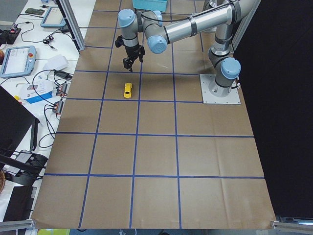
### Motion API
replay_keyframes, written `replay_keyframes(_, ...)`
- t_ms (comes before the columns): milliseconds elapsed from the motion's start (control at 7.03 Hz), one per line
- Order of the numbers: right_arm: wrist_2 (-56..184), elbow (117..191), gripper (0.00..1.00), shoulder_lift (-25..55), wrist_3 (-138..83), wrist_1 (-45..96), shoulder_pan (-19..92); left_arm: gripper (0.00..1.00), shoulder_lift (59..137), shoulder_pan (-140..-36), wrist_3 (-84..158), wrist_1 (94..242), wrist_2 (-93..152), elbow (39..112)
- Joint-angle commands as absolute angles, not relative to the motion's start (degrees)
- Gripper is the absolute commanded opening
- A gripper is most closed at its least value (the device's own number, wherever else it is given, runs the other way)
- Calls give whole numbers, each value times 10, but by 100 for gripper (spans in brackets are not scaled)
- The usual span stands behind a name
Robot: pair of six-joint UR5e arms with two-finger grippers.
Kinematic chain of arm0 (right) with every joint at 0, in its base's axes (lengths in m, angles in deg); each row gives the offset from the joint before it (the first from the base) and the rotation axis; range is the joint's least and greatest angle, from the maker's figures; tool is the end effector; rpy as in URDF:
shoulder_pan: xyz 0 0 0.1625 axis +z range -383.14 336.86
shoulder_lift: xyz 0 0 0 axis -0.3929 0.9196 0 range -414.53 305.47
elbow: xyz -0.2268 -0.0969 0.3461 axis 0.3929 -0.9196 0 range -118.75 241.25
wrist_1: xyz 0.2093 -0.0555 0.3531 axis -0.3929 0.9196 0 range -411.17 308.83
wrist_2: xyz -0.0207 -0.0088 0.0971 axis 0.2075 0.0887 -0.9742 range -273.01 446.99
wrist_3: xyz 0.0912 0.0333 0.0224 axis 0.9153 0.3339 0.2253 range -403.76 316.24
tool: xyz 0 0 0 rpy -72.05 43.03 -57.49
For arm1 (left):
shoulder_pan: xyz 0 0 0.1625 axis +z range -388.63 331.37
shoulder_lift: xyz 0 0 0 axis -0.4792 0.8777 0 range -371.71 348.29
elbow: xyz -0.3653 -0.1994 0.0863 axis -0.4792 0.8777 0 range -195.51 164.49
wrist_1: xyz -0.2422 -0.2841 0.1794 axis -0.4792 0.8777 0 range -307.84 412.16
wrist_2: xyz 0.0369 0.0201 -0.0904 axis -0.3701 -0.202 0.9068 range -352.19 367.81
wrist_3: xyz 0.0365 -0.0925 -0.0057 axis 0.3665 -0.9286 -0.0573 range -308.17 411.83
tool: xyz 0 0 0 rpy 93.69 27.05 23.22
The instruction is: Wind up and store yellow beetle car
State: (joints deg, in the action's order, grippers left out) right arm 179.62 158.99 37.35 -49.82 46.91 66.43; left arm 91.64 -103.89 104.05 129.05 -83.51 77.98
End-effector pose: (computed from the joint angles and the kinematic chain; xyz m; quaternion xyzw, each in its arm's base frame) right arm 0.1250 -0.4806 0.4517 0.0486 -0.9984 0.0181 0.0240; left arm 0.0175 -0.5812 0.3565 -0.3214 -0.9463 -0.0335 0.0083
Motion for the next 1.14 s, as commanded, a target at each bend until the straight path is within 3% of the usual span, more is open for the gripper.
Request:
replay_keyframes(0,1796,1591,100,373,-498,469,664,100,945,-1020,1059,1257,-835,784)
replay_keyframes(996,1795,1590,100,374,-490,467,666,98,1037,-981,1176,1132,-838,788)
